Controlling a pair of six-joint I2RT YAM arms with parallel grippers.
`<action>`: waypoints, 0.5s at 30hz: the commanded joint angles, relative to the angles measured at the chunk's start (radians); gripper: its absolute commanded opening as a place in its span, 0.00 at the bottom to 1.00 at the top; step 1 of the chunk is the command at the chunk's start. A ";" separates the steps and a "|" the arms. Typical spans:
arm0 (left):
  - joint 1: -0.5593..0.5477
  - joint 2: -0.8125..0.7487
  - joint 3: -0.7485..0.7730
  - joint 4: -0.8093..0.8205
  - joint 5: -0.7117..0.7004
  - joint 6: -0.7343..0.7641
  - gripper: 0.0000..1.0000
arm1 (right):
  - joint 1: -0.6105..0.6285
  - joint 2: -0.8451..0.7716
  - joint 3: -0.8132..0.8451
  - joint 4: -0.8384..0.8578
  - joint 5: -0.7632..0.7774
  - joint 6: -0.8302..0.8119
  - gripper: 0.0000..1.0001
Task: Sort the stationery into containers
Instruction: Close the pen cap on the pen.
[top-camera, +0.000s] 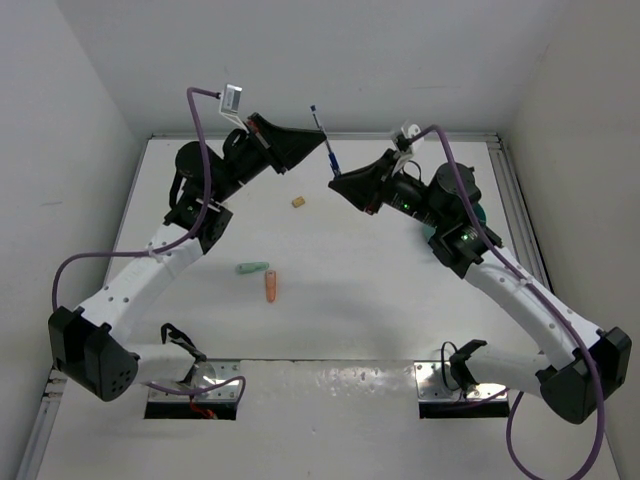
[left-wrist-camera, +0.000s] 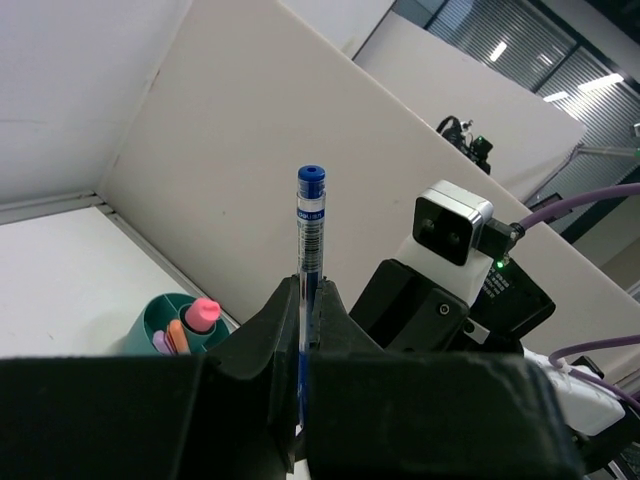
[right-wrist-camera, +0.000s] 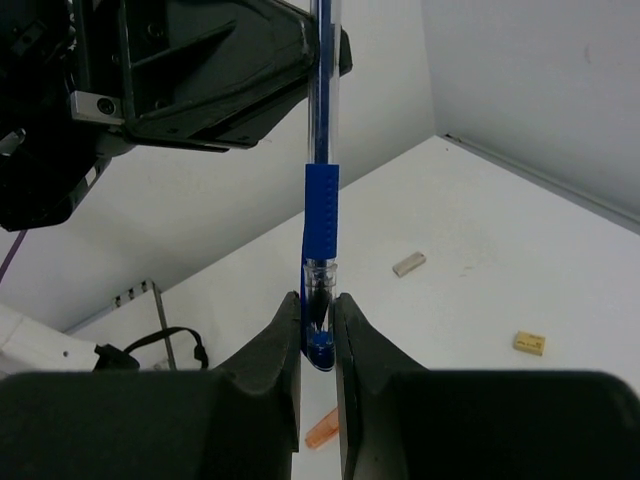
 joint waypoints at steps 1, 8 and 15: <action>-0.022 -0.018 -0.043 -0.028 0.093 -0.039 0.00 | 0.000 -0.007 0.101 0.184 0.085 -0.029 0.00; -0.029 -0.013 -0.068 -0.024 0.101 -0.044 0.00 | 0.000 -0.013 0.110 0.198 0.124 -0.046 0.00; -0.029 -0.012 -0.069 -0.013 0.099 -0.003 0.03 | 0.015 -0.019 0.110 0.183 0.056 -0.124 0.00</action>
